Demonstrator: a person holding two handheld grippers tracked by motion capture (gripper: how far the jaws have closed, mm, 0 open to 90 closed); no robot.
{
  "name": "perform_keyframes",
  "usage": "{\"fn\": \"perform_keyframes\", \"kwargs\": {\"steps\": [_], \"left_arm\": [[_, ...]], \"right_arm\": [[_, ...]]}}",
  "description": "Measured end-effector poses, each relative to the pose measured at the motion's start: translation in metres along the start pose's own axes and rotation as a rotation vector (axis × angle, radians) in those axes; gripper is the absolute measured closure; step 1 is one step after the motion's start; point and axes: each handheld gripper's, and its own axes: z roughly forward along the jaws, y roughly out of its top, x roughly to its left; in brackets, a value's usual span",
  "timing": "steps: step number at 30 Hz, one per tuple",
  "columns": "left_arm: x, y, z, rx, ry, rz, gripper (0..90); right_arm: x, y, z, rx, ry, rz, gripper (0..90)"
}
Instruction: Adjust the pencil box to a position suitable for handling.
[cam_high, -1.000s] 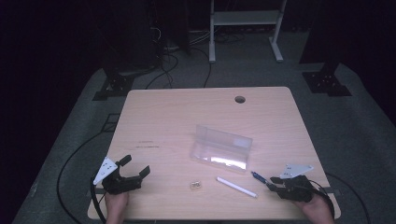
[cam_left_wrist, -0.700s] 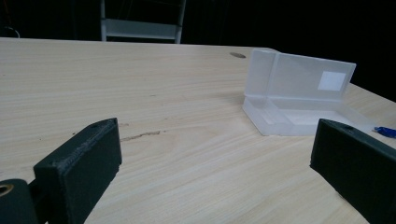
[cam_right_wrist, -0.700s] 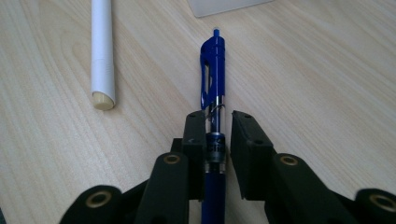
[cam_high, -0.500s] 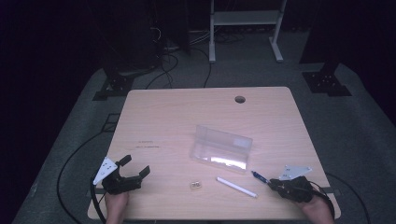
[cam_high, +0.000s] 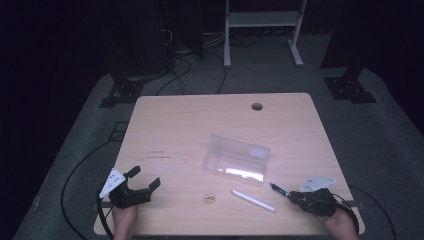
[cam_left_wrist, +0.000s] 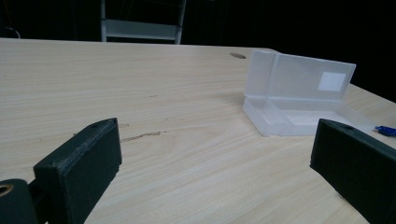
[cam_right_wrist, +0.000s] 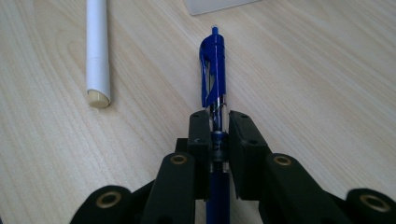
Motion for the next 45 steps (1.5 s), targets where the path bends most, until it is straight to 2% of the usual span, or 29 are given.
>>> {"fn": "perform_keyframes", "kwargs": {"steps": [7, 14, 19, 20, 28, 45], "left_arm": [[0.000, 0.000, 0.000, 0.000, 0.002, 0.001, 1.1], [0.000, -0.001, 0.000, 0.001, 0.004, -0.002, 1.1], [0.001, -0.001, 0.000, 0.001, 0.006, -0.004, 1.1], [0.001, -0.001, 0.000, 0.001, 0.005, -0.004, 1.1], [0.001, -0.001, 0.000, 0.001, 0.006, -0.005, 1.1], [0.001, -0.001, 0.000, 0.001, 0.006, -0.003, 1.1]], "right_arm": [[0.000, 0.003, -0.007, -0.040, 0.008, 0.018, 79.1], [-0.001, 0.017, -0.015, -0.082, 0.027, 0.007, 79.2], [-0.001, 0.029, -0.012, -0.079, 0.044, -0.010, 79.1], [-0.001, 0.035, -0.011, -0.074, 0.048, -0.027, 79.1], [-0.001, 0.056, -0.006, -0.065, 0.056, -0.069, 79.1], [-0.002, 0.093, 0.002, -0.076, 0.076, -0.106, 79.1]]}}
